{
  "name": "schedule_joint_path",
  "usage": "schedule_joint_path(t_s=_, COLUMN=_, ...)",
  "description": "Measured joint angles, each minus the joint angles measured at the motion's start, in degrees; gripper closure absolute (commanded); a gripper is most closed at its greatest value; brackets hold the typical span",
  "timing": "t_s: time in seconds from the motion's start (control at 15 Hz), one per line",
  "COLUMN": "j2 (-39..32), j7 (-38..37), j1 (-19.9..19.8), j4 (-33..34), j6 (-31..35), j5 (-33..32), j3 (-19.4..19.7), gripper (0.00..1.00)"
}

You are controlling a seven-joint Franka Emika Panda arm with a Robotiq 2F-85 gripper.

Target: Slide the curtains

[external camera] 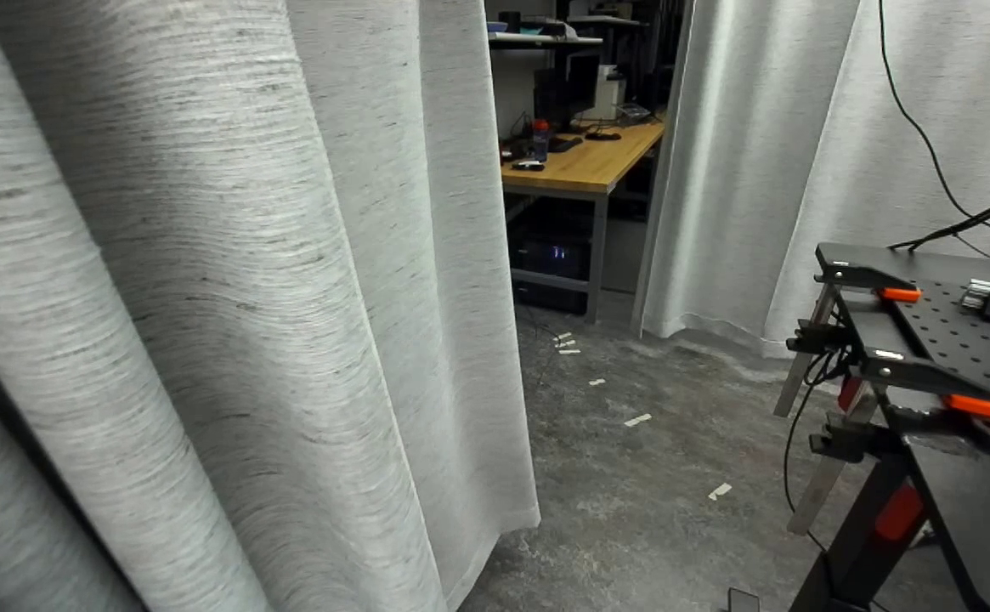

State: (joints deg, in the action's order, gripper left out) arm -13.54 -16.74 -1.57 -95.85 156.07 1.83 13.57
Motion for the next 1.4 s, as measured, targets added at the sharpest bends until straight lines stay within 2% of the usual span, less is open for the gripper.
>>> schedule_joint_path(t_s=0.87, j2=-8.9, j7=-2.6, j1=-11.1, j4=13.6, j6=-2.0, j5=0.5, j3=3.9, gripper=0.99)
schedule_joint_path(t_s=1.4, j2=-15.8, j7=-5.3, j1=-17.6, j4=23.5, j6=-7.3, j5=0.8, j3=6.8, gripper=0.99)
